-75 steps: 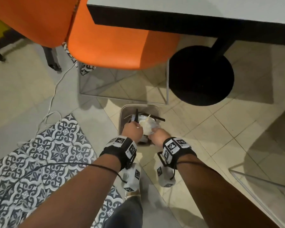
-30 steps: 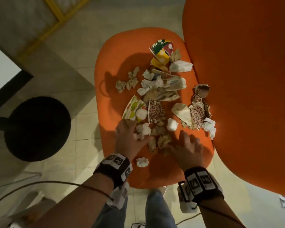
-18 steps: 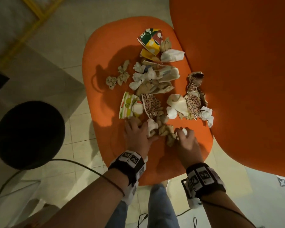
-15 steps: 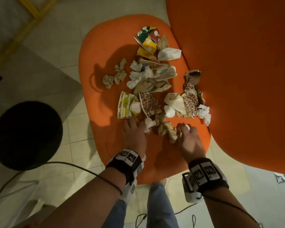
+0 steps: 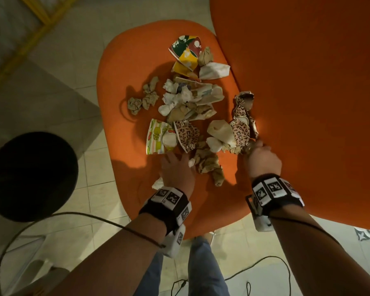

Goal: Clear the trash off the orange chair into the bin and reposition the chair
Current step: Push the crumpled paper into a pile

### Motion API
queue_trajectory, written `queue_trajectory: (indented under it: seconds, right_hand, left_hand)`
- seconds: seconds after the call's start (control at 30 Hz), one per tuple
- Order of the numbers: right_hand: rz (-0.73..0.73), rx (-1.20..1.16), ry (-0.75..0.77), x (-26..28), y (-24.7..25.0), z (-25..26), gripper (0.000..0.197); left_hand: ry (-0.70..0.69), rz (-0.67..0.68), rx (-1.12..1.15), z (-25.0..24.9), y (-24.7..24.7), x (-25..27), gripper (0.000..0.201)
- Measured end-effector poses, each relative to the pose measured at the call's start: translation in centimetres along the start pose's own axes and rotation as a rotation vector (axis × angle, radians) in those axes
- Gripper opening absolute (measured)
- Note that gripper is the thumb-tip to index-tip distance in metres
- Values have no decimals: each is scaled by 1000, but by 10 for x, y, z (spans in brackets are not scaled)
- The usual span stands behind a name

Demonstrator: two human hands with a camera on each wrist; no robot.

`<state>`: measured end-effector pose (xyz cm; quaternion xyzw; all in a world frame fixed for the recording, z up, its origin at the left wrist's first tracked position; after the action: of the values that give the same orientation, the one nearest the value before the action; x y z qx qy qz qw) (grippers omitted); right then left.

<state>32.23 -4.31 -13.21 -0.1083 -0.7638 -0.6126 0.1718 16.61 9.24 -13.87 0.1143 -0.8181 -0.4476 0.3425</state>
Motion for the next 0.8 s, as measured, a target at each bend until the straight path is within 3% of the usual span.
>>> queue_trajectory:
  seconds: [0.23,0.37,0.5,0.6,0.67,0.8]
  right_hand:
    - [106,-50,52,10,5,-4,46]
    - [65,-348,158,22,14,0,36]
    - [180,-444,208,14,13,23,44]
    - [229,-539,243,7,10,37,40]
    - [254,-527,206,3,4,42,42]
    - [269,-464,121,-2,2,50,44]
  left_hand:
    - [-104,21,106,0,1,15,47]
    - [-166,-140,248,6,18,18,35]
    - [-235,-351,318,14,38,24,26]
    - [-255,-390,297,19,43,34,11]
    - [-235,-311,224,22,34,41,24]
    - [-78,-114,102,29,5,60,84]
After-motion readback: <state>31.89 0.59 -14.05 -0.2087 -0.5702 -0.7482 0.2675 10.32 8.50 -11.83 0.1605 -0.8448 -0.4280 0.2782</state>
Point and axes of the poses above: each hand's wrist, its own x-axis away from the middle knuckle, its own y-axis out of the back of the hand, z = x × y, the point moved 3 cm from there along -x, towards the middle knuckle, and after that the axes turned 15 degrees about -y, right-handed, at the moved point
